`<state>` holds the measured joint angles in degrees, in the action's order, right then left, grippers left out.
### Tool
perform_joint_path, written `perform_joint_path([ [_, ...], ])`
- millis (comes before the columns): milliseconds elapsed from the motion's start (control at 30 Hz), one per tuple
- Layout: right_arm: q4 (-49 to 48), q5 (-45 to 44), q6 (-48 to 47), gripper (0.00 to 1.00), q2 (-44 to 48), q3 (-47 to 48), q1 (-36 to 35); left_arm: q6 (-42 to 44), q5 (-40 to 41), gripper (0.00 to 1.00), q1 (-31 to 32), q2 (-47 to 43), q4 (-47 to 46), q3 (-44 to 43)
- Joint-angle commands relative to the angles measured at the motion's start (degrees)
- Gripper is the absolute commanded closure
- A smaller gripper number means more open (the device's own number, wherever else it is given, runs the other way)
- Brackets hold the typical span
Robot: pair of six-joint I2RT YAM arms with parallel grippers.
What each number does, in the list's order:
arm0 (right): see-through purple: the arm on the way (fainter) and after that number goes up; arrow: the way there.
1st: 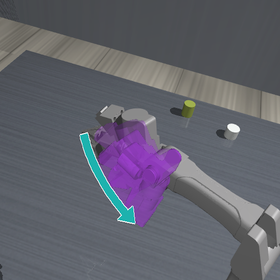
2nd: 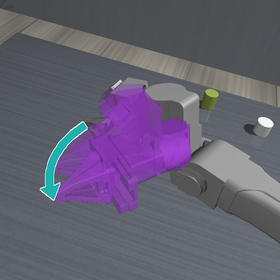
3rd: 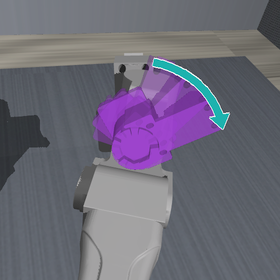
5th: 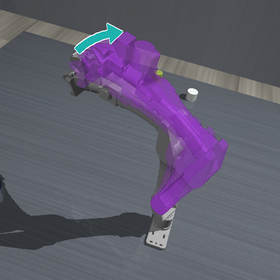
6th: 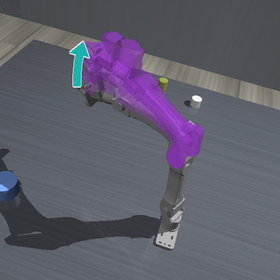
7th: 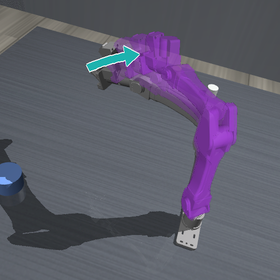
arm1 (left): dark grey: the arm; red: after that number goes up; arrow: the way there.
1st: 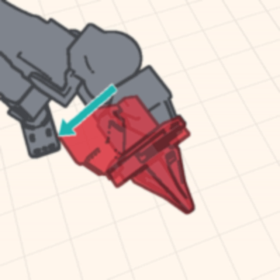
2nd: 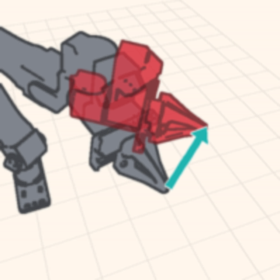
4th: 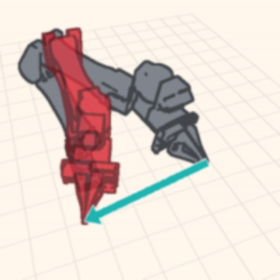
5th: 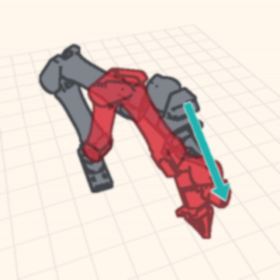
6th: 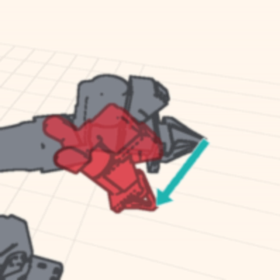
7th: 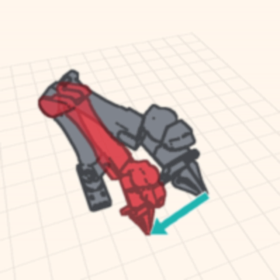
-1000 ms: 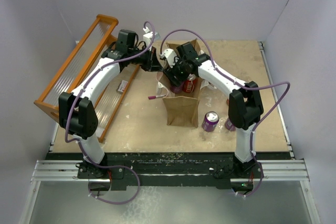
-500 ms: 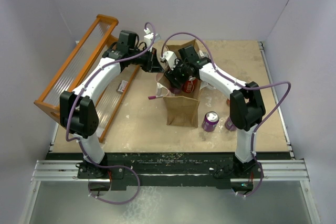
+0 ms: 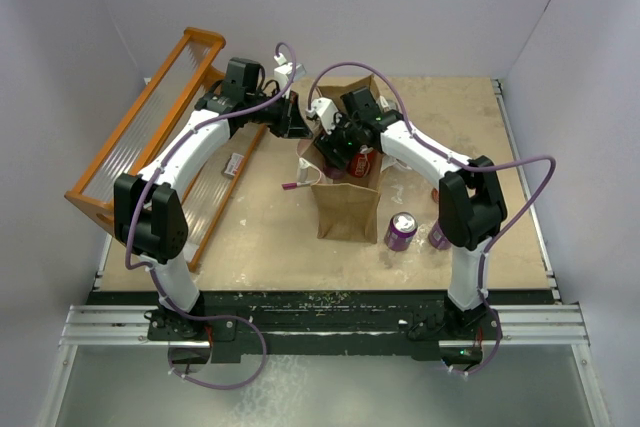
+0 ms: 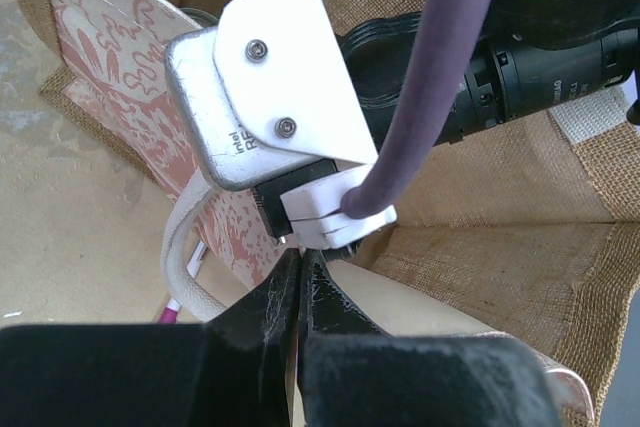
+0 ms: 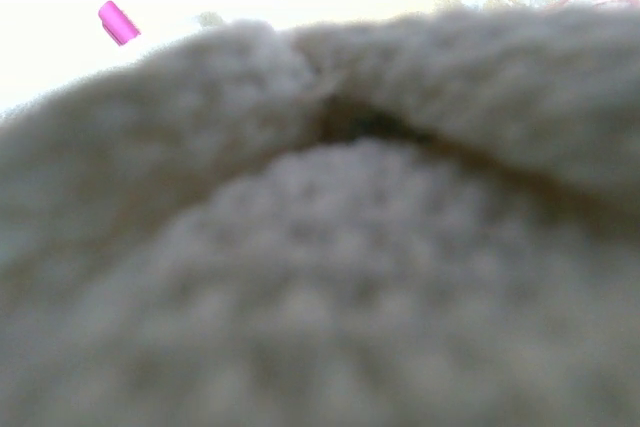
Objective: Place the beverage into the canvas bag
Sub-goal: Place the drink in the canvas bag.
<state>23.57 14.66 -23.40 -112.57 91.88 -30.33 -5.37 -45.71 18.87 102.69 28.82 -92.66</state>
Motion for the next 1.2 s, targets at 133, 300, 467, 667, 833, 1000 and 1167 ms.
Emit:
perform_joint_path([
  [133, 7.9, 4.8, -1.53, 0.67, 0.68, -0.31, 1.15, -0.17, -1.79, 1.0, -0.25, -0.53, -3.94, -2.69],
  [300, 12.98, 8.01, -6.19, 0.8, 3.11, -0.25, 1.15, -0.1, -1.6, 1.0, -0.26, -0.22, -4.03, -3.29],
  [467, 13.66, 7.18, -7.8, 0.82, 3.77, -0.6, 1.19, -0.17, -1.65, 1.0, -0.3, 0.2, -4.15, -3.49],
  [667, 9.05, 3.21, -6.88, 0.79, 0.97, -1.11, 1.15, -0.28, -1.59, 1.0, -0.24, 1.15, -4.37, -4.49],
  [833, 6.13, 0.5, -5.6, 0.73, -1.82, 0.84, 1.15, -0.61, -1.71, 1.0, -0.23, 1.84, -4.55, -5.15],
  [1000, 3.93, 0.0, -5.86, 0.64, -1.98, -0.38, 1.15, -0.59, -1.61, 1.0, -0.16, 2.4, -4.6, -5.78],
  [1167, 4.25, 0.56, -6.12, 0.52, -2.6, -2.02, 1.16, -0.78, -1.66, 1.0, -0.24, 2.84, -4.71, -6.03],
])
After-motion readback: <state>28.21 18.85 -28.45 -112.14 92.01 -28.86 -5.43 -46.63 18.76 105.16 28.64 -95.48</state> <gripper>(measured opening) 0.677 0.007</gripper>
